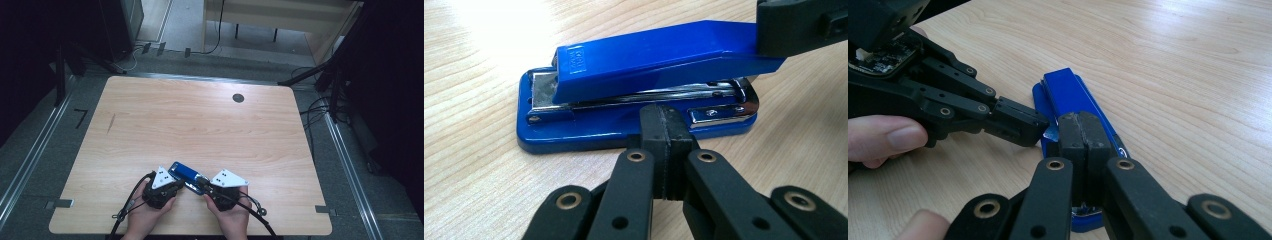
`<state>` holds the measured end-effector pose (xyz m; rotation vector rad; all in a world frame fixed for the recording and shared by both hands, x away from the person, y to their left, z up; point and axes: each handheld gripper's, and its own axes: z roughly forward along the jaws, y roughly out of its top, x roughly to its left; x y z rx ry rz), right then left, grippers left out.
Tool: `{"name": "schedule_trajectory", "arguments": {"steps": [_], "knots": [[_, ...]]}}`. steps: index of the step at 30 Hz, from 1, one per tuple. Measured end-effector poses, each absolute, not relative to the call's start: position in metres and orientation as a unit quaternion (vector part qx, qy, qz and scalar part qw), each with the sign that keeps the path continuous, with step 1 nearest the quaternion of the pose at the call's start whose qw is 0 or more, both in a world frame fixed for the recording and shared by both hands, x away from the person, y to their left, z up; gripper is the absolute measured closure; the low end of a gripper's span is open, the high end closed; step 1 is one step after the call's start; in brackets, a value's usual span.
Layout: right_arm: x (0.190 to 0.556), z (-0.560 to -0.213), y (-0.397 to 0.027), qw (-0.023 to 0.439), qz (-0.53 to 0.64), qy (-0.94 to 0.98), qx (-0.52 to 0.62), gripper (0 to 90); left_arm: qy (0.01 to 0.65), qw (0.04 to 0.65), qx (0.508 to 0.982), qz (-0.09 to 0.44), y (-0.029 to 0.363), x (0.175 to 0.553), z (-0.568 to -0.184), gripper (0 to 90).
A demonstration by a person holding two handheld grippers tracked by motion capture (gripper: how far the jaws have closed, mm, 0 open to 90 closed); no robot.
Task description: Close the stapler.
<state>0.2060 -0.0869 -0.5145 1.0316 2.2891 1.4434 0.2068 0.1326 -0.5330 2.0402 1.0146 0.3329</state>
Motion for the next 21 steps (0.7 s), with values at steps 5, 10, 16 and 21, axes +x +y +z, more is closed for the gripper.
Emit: {"name": "schedule_trajectory", "arguments": {"steps": [5,10,16,21], "knots": [[0.203,-0.512,-0.086,0.099,0.5,0.783,0.355,90.0,0.404,0.427,0.799,0.131,0.139,0.204,-0.532,90.0],[0.193,-0.524,-0.084,0.096,0.496,0.785,0.359,90.0,0.412,0.429,0.791,0.14,0.152,0.201,-0.529,90.0],[0.181,-0.539,-0.083,0.091,0.475,0.802,0.35,90.0,0.44,0.447,0.764,0.152,0.182,0.204,-0.524,87.8],[0.18,-0.543,-0.085,0.097,0.457,0.807,0.361,90.0,0.464,0.442,0.744,0.191,0.205,0.205,-0.523,70.5]]}}
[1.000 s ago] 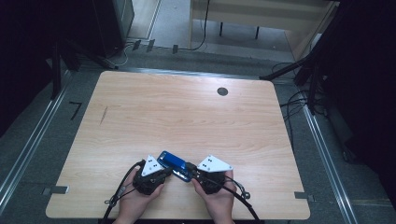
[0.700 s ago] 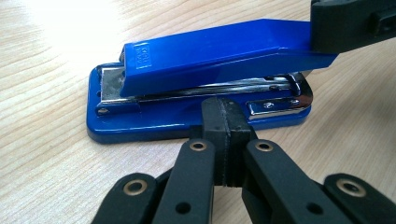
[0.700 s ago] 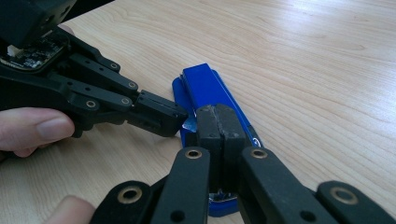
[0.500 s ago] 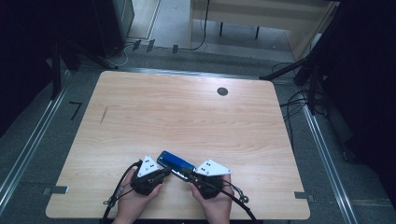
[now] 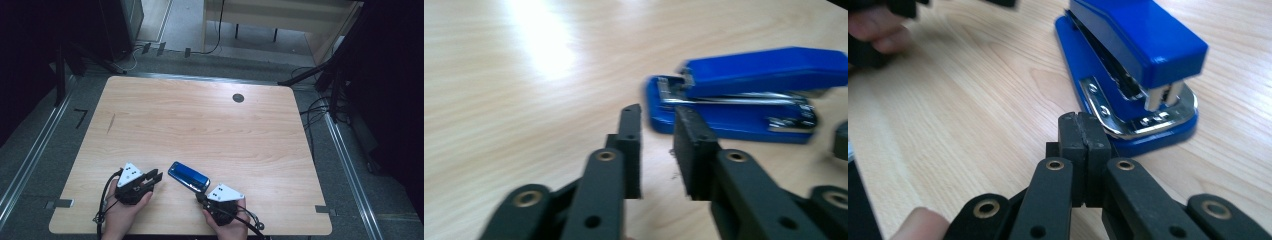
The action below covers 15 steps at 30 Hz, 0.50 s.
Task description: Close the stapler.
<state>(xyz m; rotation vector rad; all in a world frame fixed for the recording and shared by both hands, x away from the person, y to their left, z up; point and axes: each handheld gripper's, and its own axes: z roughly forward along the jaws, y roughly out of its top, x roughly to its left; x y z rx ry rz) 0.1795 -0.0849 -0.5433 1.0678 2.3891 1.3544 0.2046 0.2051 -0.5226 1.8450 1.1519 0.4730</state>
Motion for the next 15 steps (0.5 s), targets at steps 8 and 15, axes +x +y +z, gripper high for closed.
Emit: {"name": "schedule_trajectory", "arguments": {"steps": [8,15], "knots": [[0.183,-0.544,-0.083,0.126,0.42,0.823,0.36,90.0,0.522,0.418,0.709,0.225,0.235,0.208,-0.522,35.9],[0.188,-0.545,-0.085,0.121,0.422,0.821,0.365,90.0,0.527,0.408,0.713,0.217,0.258,0.197,-0.519,18.4]]}}
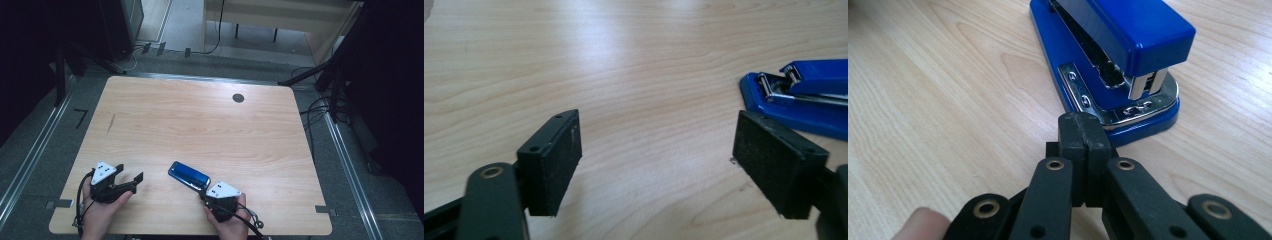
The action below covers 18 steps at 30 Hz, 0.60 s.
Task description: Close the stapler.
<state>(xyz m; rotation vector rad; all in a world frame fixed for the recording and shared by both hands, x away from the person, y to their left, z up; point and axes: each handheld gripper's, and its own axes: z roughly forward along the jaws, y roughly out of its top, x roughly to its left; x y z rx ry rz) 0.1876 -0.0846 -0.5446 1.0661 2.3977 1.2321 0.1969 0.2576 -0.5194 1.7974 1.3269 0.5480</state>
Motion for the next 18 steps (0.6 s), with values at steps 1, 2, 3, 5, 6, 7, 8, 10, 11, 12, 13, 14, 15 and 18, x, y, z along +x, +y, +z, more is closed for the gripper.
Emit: {"name": "schedule_trajectory", "arguments": {"steps": [1,2,3,5,6,7,8,10,11,12,13,14,15,18], "knots": [[0.189,-0.545,-0.085,0.122,0.422,0.821,0.364,90.0,0.521,0.406,0.72,0.212,0.26,0.195,-0.52,14.7],[0.19,-0.545,-0.086,0.12,0.422,0.821,0.365,90.0,0.518,0.406,0.723,0.211,0.263,0.193,-0.52,13.7],[0.191,-0.545,-0.086,0.119,0.423,0.82,0.366,90.0,0.518,0.405,0.724,0.208,0.265,0.191,-0.52,13.7],[0.193,-0.545,-0.087,0.119,0.422,0.82,0.368,90.0,0.519,0.411,0.719,0.211,0.271,0.189,-0.519,13.7],[0.194,-0.545,-0.087,0.119,0.423,0.82,0.367,90.0,0.523,0.414,0.714,0.212,0.274,0.189,-0.519,13.7],[0.195,-0.545,-0.087,0.12,0.423,0.82,0.368,90.0,0.527,0.419,0.709,0.21,0.277,0.189,-0.52,13.7],[0.196,-0.545,-0.087,0.121,0.422,0.82,0.368,90.0,0.53,0.425,0.704,0.206,0.279,0.189,-0.52,13.7],[0.198,-0.545,-0.086,0.12,0.422,0.819,0.369,90.0,0.537,0.419,0.702,0.21,0.282,0.191,-0.522,13.7],[0.199,-0.545,-0.086,0.119,0.423,0.819,0.368,90.0,0.538,0.417,0.701,0.213,0.283,0.193,-0.523,13.8],[0.2,-0.545,-0.086,0.117,0.425,0.818,0.369,90.0,0.539,0.414,0.701,0.214,0.284,0.194,-0.524,13.8],[0.201,-0.545,-0.086,0.115,0.424,0.819,0.37,90.0,0.541,0.411,0.701,0.217,0.284,0.196,-0.525,13.8],[0.202,-0.545,-0.087,0.114,0.424,0.819,0.369,90.0,0.545,0.409,0.7,0.214,0.285,0.198,-0.526,13.9],[0.203,-0.545,-0.087,0.115,0.424,0.819,0.368,90.0,0.546,0.412,0.698,0.212,0.286,0.198,-0.526,13.9],[0.204,-0.545,-0.087,0.113,0.425,0.819,0.37,90.0,0.548,0.415,0.695,0.211,0.288,0.199,-0.526,13.9]]}}
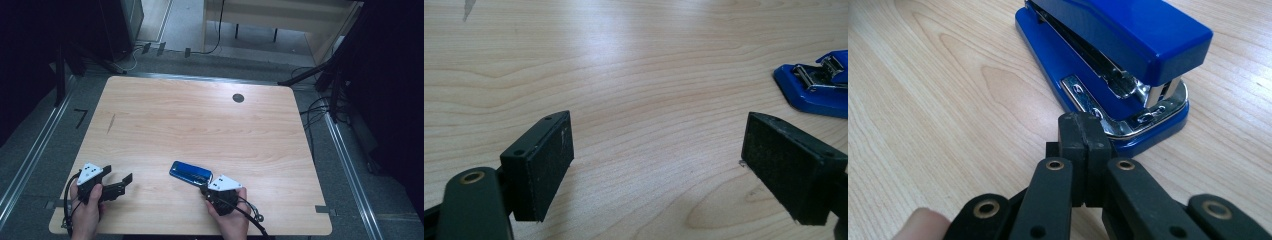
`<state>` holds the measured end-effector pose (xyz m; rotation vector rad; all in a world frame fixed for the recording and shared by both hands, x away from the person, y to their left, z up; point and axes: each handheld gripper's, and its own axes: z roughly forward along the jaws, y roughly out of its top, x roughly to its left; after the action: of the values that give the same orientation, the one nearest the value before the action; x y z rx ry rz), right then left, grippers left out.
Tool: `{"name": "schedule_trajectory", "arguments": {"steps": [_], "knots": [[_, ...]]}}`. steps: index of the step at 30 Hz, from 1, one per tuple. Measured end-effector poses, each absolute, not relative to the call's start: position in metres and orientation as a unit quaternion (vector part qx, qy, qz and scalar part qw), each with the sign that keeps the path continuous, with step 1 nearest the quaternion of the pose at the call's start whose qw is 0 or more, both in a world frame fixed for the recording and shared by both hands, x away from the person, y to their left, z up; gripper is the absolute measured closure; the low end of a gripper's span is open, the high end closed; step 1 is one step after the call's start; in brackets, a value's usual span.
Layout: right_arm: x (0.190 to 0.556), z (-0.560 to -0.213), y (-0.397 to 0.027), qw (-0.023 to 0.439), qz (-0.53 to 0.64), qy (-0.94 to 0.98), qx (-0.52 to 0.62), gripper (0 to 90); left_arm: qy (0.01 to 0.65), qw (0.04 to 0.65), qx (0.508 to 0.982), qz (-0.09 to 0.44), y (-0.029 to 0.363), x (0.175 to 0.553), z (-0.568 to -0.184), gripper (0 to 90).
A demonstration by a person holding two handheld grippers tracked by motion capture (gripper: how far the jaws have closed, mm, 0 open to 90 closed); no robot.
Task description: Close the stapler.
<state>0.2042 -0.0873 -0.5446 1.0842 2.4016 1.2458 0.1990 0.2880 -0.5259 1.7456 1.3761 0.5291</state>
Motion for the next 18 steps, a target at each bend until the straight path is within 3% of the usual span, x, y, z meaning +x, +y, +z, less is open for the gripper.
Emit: {"name": "schedule_trajectory", "arguments": {"steps": [18], "knots": [[0.22,-0.545,-0.091,0.117,0.424,0.811,0.386,90.0,0.55,0.412,0.699,0.196,0.288,0.202,-0.527,13.9]]}}
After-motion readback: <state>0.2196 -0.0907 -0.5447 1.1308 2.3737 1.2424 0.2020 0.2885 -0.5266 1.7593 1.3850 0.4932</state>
